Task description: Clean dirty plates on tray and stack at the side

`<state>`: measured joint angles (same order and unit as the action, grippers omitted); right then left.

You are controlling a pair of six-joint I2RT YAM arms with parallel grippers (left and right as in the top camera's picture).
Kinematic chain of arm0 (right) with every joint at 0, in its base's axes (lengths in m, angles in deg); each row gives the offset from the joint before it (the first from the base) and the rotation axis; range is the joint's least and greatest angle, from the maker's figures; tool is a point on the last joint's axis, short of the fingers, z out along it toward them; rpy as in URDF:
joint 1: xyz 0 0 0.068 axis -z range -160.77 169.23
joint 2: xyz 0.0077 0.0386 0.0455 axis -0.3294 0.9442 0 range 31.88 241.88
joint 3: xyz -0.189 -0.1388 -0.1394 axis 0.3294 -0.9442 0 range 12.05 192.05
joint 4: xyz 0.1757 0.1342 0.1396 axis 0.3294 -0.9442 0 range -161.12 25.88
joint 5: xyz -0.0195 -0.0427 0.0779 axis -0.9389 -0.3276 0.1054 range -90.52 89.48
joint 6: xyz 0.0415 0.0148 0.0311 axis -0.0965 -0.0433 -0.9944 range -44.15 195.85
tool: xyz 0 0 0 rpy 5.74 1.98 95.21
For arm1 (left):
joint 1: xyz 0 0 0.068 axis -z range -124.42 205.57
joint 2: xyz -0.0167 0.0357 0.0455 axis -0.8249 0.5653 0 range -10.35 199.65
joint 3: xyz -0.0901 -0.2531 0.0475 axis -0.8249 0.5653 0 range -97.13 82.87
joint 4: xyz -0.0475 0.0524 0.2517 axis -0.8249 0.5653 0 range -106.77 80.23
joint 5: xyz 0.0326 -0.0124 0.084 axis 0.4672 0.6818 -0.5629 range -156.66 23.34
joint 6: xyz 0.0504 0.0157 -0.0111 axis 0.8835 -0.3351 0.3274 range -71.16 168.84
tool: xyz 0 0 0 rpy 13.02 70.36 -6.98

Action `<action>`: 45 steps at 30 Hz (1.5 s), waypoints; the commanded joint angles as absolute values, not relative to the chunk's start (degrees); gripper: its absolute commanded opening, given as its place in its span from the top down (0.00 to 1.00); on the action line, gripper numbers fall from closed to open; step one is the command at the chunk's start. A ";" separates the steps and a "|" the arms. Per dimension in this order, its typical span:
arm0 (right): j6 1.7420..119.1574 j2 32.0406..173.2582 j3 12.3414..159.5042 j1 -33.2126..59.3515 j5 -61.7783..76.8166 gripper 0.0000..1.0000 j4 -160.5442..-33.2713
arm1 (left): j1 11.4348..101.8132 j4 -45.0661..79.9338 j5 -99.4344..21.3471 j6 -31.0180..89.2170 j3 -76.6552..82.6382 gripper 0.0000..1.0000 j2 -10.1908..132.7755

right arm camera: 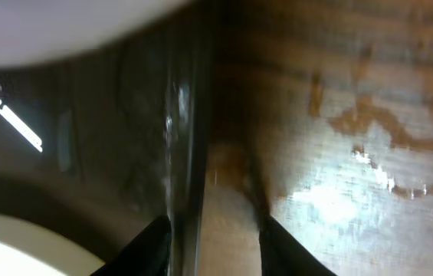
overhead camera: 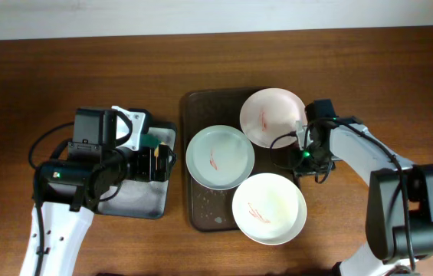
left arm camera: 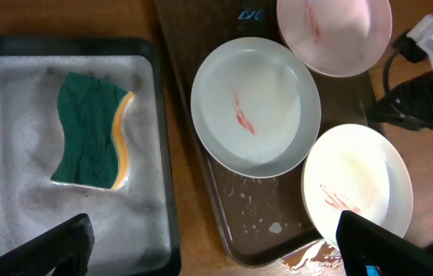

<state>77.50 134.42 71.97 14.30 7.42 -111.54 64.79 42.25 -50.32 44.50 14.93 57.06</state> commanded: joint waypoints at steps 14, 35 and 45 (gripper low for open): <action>65.89 99.95 73.67 14.26 20.36 0.54 -122.16 | 74.69 29.23 -62.78 40.45 14.47 0.55 81.70; 65.89 100.06 73.67 14.26 20.29 0.53 -124.02 | 74.65 20.96 -70.56 33.61 14.53 1.00 97.65; 65.89 100.06 73.67 14.26 20.29 0.53 -124.70 | 74.54 20.37 -70.93 22.16 14.53 1.00 97.65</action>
<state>66.37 100.43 72.71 14.30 19.57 -124.41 74.65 20.64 -71.24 25.57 14.82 96.69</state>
